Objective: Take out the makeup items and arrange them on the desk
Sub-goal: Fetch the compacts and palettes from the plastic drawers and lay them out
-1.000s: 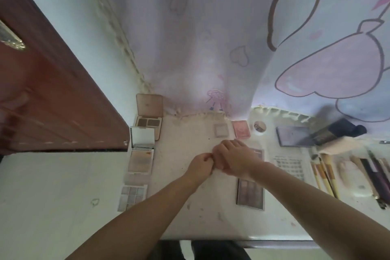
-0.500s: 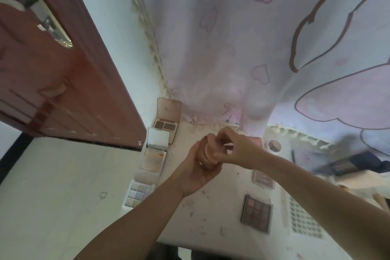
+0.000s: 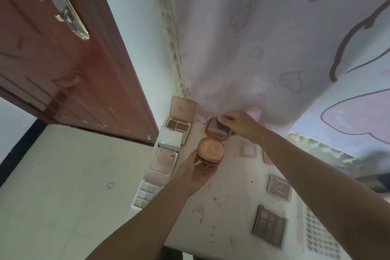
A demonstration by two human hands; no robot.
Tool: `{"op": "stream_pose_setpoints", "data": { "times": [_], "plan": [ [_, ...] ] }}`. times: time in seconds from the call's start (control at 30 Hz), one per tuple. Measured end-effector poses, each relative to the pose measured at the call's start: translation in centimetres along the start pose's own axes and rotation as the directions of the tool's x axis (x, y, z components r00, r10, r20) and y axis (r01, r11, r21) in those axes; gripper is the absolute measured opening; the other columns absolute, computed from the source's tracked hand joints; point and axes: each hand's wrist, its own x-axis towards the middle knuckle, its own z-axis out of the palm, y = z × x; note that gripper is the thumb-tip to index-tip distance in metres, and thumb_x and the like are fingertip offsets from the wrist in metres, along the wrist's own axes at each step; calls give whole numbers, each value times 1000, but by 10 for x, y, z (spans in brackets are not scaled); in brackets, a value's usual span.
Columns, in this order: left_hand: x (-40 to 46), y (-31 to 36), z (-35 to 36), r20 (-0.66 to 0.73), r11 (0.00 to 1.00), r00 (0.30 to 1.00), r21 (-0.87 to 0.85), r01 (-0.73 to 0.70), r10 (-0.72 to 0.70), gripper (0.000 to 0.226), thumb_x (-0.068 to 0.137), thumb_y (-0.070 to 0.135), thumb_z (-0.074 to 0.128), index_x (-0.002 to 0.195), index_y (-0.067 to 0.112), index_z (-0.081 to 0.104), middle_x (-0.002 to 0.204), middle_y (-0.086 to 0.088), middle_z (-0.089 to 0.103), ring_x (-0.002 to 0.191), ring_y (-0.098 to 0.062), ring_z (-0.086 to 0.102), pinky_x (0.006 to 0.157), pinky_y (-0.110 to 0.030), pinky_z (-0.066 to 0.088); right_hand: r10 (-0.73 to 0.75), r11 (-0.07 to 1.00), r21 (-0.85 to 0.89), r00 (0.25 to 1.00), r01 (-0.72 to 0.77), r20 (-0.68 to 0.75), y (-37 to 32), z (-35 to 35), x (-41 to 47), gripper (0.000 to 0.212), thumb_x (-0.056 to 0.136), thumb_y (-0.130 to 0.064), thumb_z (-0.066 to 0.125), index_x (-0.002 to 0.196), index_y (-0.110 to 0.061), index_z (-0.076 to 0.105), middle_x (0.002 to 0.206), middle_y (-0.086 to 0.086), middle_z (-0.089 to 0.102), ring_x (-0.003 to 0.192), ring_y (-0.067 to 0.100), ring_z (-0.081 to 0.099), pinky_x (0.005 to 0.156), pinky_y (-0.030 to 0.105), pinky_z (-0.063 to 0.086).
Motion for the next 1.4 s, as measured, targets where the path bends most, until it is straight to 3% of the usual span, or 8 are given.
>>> {"op": "stream_pose_setpoints", "data": {
  "times": [0.17, 0.27, 0.53, 0.7, 0.9, 1.07, 1.27, 1.4],
  "plan": [
    [9, 14, 16, -123, 993, 985, 0, -118, 117, 20, 98, 14, 42, 85, 2, 50, 95, -21, 55, 82, -31, 57, 86, -41, 47, -147, 982, -133, 987, 137, -67, -5, 6, 31, 19, 93, -21, 56, 77, -18, 66, 67, -4, 58, 63, 7, 49, 59, 23, 37],
    [10, 17, 24, -131, 986, 977, 11, -169, 169, 18, 97, 7, 40, 84, 1, 52, 83, -15, 56, 79, -28, 57, 87, -38, 47, -145, 981, -138, 986, 132, -87, -2, 7, 45, 20, 92, -19, 57, 84, -7, 71, 78, 9, 68, 73, 11, 55, 66, 26, 39],
    [14, 16, 34, -202, 970, 951, 112, -217, 236, 8, 95, 14, 51, 94, 12, 59, 88, -7, 57, 78, -18, 55, 74, -27, 50, -158, 983, -107, 984, 149, -84, 3, 19, 52, 29, 91, -27, 61, 103, -2, 71, 94, 14, 72, 84, 19, 65, 72, 31, 48],
    [8, 1, 33, -260, 984, 949, 62, -168, 179, 12, 97, 8, 45, 88, 4, 50, 82, -13, 45, 72, -22, 48, 80, -37, 50, -69, 950, -311, 984, 15, -163, 17, -8, 21, 21, 90, -20, 58, 82, -1, 64, 71, 11, 60, 71, 17, 52, 54, 23, 33],
    [12, -47, 50, -203, 978, 976, 206, -39, 81, 20, 98, 7, 40, 80, 4, 49, 76, -13, 49, 67, -23, 49, 66, -31, 47, 15, 697, -717, 1000, -14, -5, 67, -20, -43, 27, 93, -26, 52, 116, -13, 55, 126, 4, 51, 116, 22, 52, 92, 31, 43],
    [24, -59, 61, -151, 949, 985, 315, -26, 78, 19, 98, 10, 41, 88, 1, 55, 84, -15, 57, 76, -23, 55, 85, -37, 46, -176, 495, -866, 984, 75, -16, 80, -5, -57, 29, 95, -26, 46, 122, -16, 46, 127, 0, 48, 116, 19, 49, 74, 23, 22],
    [14, -45, 45, -3, 976, 999, 213, 32, -32, 24, 98, 23, 48, 107, 4, 59, 97, -25, 63, 87, -32, 62, 78, -39, 57, -231, 853, -485, 973, 193, -19, 81, 6, -67, 23, 88, -26, 60, 108, -15, 55, 113, -1, 53, 103, 13, 49, 84, 23, 39],
    [5, -37, 30, 1, 948, 999, 317, 35, -37, 25, 98, 24, 49, 107, 5, 62, 93, -21, 64, 79, -28, 63, 64, -31, 58, -222, 933, -292, 975, 208, -14, 75, 8, -78, 12, 86, -28, 64, 92, -25, 53, 91, -12, 56, 88, 8, 55, 79, 20, 46]
  ]
}}
